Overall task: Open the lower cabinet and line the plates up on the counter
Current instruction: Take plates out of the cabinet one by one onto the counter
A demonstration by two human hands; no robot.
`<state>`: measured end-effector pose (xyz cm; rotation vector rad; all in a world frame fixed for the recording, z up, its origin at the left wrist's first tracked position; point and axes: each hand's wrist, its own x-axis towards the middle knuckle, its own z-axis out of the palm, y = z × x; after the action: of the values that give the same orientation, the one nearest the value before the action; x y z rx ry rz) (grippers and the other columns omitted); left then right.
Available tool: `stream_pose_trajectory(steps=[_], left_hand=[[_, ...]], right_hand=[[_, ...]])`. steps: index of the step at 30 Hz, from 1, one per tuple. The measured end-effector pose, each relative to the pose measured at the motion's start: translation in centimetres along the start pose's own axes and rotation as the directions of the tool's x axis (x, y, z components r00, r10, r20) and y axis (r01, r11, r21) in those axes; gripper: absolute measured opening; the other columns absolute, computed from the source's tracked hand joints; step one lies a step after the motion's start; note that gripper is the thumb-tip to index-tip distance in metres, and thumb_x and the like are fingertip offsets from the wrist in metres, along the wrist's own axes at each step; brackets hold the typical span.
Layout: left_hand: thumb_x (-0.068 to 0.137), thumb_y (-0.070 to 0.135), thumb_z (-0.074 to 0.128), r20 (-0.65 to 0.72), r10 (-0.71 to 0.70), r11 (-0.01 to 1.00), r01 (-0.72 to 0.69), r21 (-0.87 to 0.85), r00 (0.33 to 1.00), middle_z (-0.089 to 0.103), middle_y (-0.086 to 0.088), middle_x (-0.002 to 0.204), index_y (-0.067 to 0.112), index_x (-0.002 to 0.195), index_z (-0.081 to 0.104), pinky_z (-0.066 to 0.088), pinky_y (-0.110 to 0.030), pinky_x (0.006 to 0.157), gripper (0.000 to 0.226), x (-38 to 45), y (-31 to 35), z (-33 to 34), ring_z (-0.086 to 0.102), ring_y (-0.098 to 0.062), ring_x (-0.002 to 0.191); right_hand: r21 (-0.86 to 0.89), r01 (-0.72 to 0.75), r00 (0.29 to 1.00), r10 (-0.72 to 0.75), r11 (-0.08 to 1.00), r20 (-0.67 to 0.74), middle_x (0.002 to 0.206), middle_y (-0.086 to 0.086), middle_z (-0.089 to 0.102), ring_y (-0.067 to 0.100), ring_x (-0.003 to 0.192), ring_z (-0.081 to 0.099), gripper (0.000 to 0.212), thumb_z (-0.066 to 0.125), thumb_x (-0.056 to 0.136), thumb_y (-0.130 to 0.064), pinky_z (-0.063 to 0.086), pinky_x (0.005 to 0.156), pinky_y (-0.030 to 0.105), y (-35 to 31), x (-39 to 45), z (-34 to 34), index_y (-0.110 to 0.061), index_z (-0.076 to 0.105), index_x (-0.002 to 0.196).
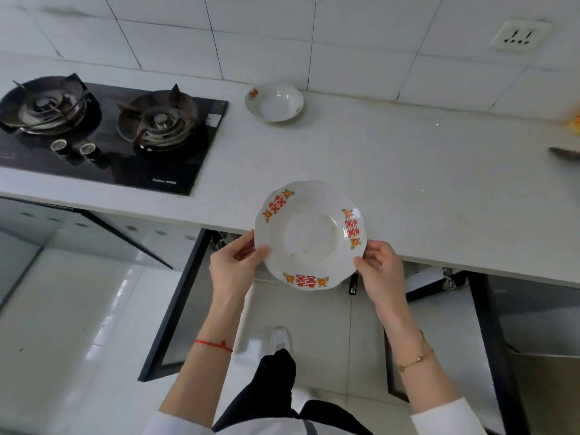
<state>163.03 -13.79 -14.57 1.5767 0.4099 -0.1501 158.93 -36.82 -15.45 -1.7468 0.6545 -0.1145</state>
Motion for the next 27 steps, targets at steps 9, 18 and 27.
stream_pose_trajectory(steps=[9, 18, 27], left_hand=[[0.077, 0.004, 0.074, 0.106, 0.056, 0.996, -0.062, 0.058, 0.993, 0.076, 0.005, 0.098, 0.016, 0.115, 0.072, 0.056, -0.022, 0.083, 0.04, 6.6, 3.7, 3.0, 0.072, -0.007, 0.093], [0.076, 0.003, 0.075, 0.135, 0.018, 0.998, -0.025, 0.055, 0.991, 0.077, 0.007, 0.096, 0.016, 0.111, 0.073, 0.053, -0.02, 0.083, 0.038, 12.4, 5.9, 7.5, 0.071, -0.007, 0.093], [0.077, 0.002, 0.075, 0.104, -0.017, 0.999, 0.013, 0.038, 0.994, 0.075, 0.001, 0.103, 0.012, 0.113, 0.072, 0.052, -0.018, 0.079, 0.038, 19.1, 8.2, 14.0, 0.069, -0.012, 0.097]], right_hand=[[0.019, -0.005, 0.996, 0.007, 1.0, -0.091, 0.101, -0.008, 0.066, 0.004, 0.089, 0.064, 0.03, 0.063, 0.083, -0.004, 0.053, 0.076, 0.024, -2.7, 5.5, 0.8, -0.018, 0.058, 0.108], [0.03, -0.04, 0.99, 0.044, 0.999, -0.136, 0.097, -0.006, 0.066, 0.011, 0.089, 0.064, 0.028, 0.063, 0.083, -0.003, 0.056, 0.082, 0.035, -4.6, 11.5, 0.6, -0.017, 0.058, 0.106], [-0.031, -0.037, 0.993, 0.034, 0.999, -0.114, 0.093, -0.008, 0.065, 0.015, 0.09, 0.065, 0.026, 0.062, 0.081, -0.003, 0.056, 0.083, 0.038, -6.6, 21.6, -0.5, -0.018, 0.058, 0.101]])
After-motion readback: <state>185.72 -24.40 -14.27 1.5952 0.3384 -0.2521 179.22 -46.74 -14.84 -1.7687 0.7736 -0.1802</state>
